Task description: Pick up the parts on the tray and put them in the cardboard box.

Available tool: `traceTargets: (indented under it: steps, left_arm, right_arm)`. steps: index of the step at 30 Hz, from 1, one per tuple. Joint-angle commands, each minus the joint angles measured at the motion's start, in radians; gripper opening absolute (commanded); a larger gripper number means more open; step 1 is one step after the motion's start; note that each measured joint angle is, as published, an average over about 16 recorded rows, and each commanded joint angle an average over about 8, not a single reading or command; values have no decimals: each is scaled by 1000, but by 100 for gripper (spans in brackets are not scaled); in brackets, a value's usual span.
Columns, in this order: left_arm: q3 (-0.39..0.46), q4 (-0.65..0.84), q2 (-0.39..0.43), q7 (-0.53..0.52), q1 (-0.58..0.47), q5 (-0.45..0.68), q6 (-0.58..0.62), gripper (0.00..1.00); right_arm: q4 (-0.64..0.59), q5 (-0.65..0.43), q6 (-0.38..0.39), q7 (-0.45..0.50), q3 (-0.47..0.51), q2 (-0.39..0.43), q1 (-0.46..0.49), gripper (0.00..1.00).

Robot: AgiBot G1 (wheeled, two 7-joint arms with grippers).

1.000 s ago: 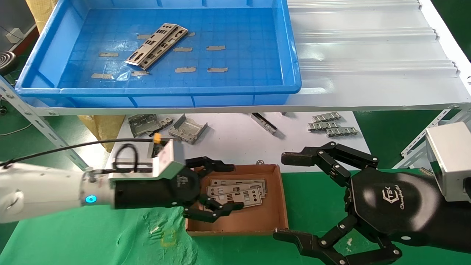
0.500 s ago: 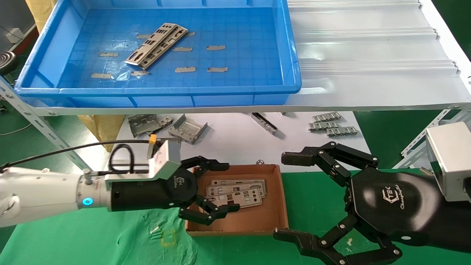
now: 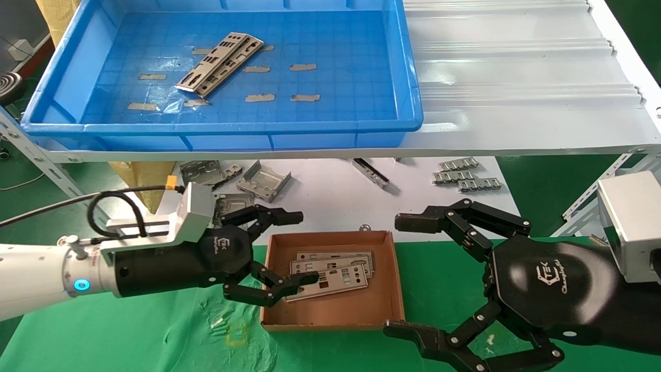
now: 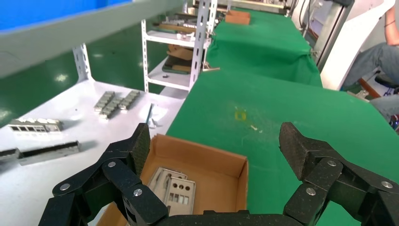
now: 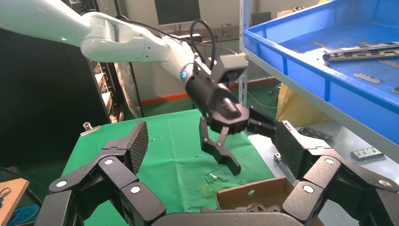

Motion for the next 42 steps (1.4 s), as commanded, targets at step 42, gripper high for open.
traceTargets:
  steps: [42]
  left_arm:
    - [-327, -872, -411, -449, 324, -163, -80, 100]
  right_arm:
    - [0, 0, 0, 0, 0, 0, 0, 100]
